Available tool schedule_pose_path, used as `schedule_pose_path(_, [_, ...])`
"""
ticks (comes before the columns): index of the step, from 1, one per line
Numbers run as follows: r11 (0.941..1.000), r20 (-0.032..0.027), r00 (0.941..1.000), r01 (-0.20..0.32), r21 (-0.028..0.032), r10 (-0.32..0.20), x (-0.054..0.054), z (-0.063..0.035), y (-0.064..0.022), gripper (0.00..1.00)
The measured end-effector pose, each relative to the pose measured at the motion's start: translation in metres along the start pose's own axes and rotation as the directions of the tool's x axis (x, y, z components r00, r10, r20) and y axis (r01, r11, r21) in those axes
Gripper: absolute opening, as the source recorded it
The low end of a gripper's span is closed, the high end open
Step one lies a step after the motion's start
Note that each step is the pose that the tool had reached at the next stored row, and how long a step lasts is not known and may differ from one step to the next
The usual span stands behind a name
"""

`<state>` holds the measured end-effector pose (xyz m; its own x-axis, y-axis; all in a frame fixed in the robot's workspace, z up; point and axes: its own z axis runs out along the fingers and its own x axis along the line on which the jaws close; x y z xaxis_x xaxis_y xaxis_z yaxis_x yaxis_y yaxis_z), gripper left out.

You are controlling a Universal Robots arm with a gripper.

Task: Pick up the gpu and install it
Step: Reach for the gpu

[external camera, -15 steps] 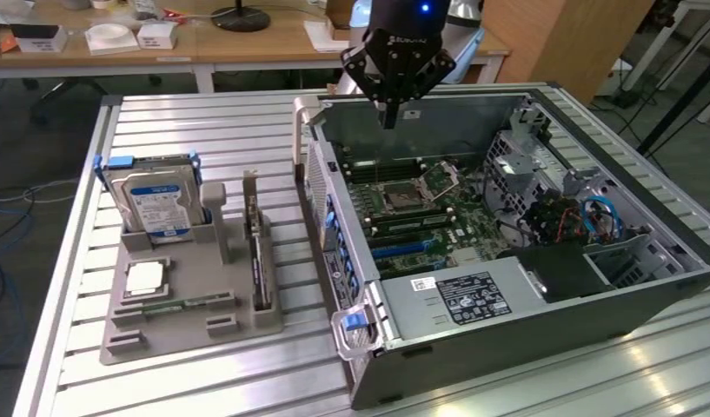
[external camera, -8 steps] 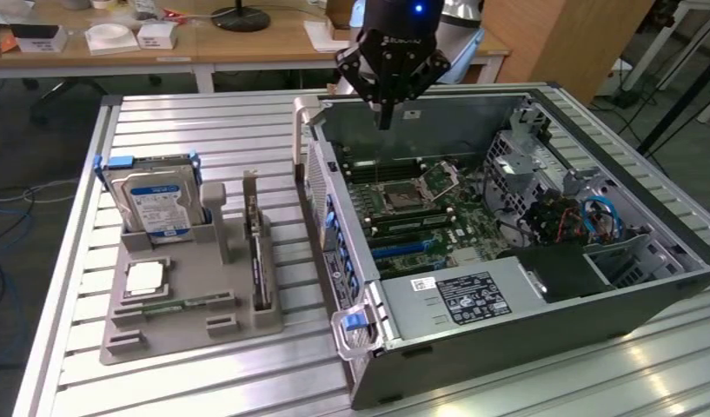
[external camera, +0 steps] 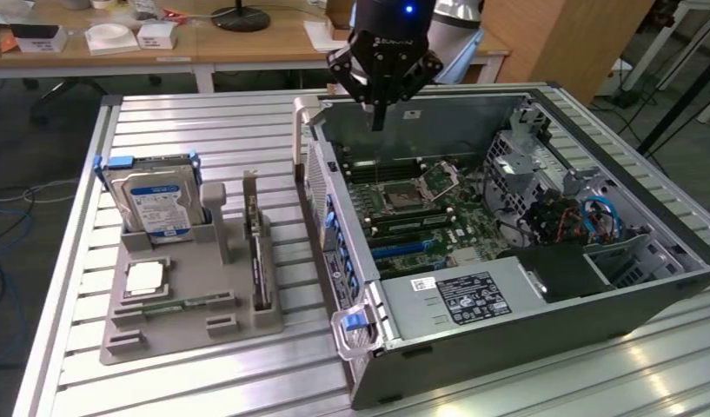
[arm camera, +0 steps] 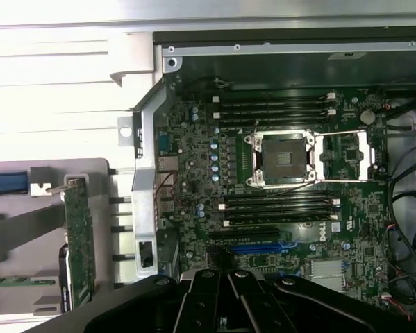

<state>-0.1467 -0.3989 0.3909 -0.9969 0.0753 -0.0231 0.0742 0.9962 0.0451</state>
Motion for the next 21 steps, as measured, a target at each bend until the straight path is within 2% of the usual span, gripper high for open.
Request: schedule_pose_path(21, [1.0000,-0.0016,1.0000,0.000,0.0002,0.000,0.039,0.0036,-0.0031,0.11])
